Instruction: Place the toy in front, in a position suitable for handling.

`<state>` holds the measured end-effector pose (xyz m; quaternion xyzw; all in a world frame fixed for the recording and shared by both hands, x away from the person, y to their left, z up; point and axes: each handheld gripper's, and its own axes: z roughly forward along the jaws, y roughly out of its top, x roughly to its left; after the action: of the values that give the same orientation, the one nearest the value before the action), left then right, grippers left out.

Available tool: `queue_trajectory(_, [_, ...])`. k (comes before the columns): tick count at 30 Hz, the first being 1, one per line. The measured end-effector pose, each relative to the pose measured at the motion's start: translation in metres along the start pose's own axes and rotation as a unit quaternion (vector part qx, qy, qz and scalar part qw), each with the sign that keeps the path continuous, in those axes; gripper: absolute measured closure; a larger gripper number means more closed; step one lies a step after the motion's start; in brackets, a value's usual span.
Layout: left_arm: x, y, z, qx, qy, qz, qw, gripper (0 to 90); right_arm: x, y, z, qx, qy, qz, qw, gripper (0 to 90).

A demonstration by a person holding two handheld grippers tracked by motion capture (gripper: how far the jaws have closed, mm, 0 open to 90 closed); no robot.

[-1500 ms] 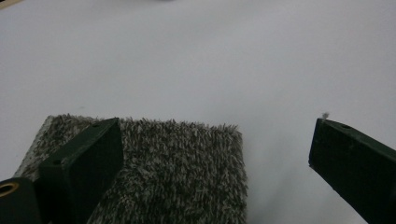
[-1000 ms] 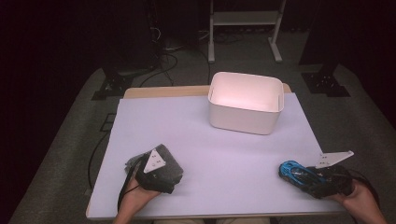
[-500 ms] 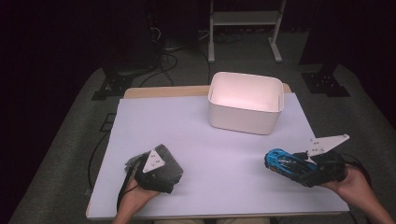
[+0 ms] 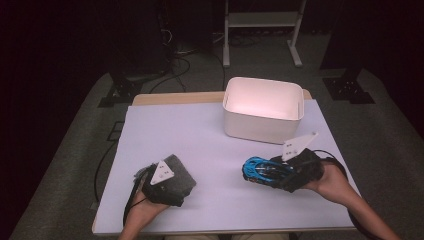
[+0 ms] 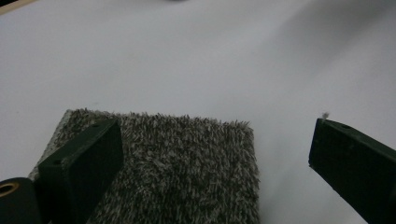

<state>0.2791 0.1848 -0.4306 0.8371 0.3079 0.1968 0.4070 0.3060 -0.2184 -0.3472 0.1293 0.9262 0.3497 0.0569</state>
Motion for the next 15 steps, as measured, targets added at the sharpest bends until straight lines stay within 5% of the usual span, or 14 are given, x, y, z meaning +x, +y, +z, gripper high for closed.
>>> queue_trajectory(15, [0.009,-0.004,-0.004,-0.001,0.004,-0.014,0.9999,2.8,0.006,0.026,0.069,0.037,0.061,-0.036,0.9968,26.9])
